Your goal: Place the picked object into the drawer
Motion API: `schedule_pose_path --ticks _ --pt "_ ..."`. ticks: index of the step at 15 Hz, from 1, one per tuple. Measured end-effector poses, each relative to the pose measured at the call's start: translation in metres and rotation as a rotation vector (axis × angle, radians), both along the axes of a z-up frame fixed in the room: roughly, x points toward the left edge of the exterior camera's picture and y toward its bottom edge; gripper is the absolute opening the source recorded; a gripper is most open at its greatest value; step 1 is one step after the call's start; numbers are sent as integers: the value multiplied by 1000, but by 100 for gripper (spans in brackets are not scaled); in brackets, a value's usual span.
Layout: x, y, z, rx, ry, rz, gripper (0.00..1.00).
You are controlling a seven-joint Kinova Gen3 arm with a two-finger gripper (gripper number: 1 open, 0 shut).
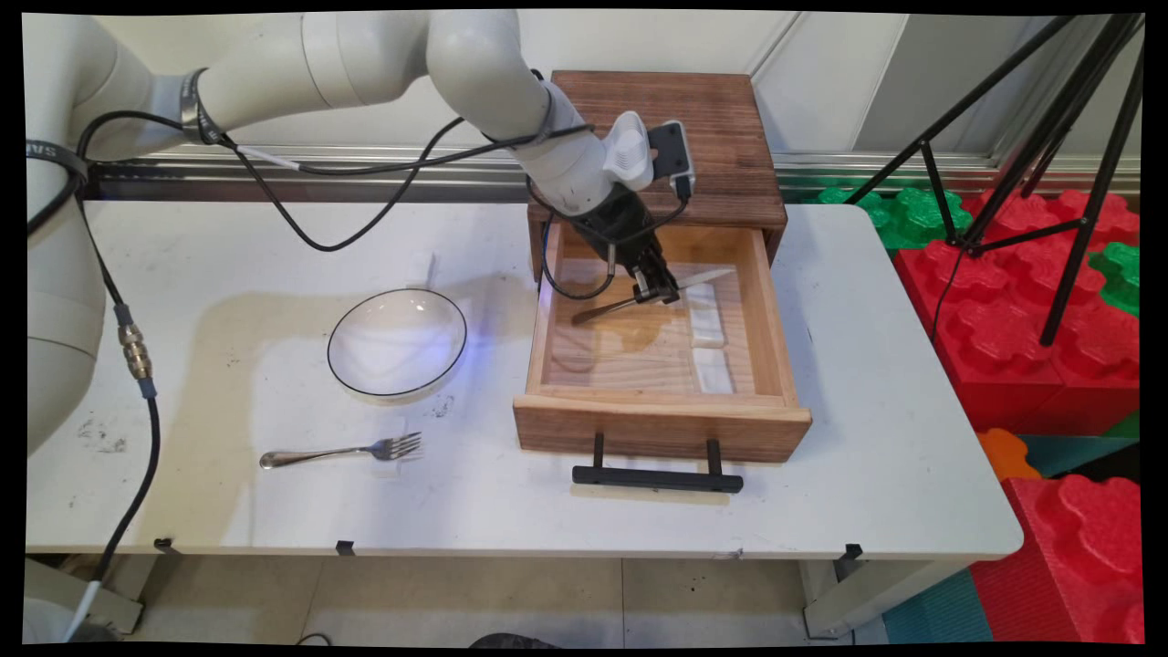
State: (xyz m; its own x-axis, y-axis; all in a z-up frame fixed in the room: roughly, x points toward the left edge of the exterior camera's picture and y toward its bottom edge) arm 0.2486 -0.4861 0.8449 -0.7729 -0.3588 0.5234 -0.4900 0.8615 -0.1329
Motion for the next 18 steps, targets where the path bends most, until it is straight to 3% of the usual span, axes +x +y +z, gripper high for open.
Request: schedule_pose_path --ticks 12,13,18 --pt "-12 -9 -20 -14 17 -26 0" --pt "-13 -9 -21 -15 19 -28 100" --pt "-16 -9 -22 -25 28 -30 100"
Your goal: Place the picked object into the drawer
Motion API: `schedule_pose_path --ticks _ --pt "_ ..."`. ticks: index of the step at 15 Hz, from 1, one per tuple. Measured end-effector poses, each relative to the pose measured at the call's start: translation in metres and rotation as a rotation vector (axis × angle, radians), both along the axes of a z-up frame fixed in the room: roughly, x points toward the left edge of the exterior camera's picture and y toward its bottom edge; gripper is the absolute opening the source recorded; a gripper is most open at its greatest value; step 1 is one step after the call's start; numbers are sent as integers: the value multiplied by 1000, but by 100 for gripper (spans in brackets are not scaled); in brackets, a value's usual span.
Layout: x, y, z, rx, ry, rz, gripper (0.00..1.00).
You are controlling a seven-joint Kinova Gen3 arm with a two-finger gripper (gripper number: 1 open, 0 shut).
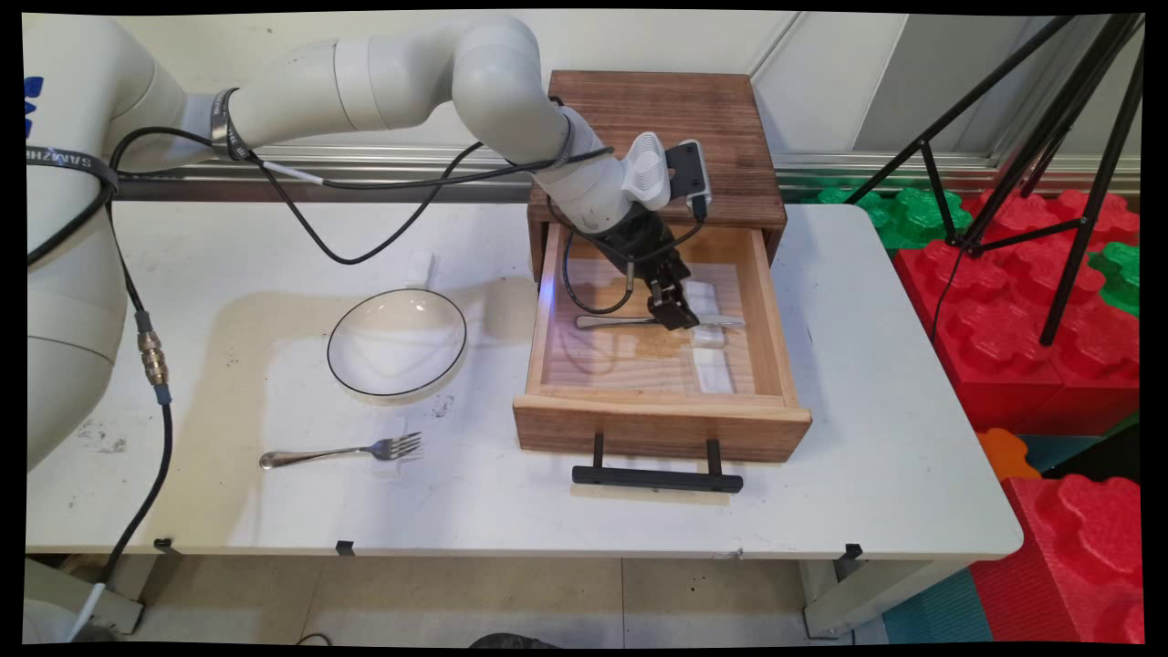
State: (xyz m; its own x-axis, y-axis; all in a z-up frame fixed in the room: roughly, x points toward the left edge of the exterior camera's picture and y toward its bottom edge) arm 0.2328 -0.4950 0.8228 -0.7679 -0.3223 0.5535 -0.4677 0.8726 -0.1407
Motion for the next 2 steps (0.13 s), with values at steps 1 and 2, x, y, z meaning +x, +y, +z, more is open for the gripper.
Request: schedule_pose_path --ticks 1,2 --pt "0 1 0 -4 2 3 100" --pt "1 1 1 -8 6 9 100"
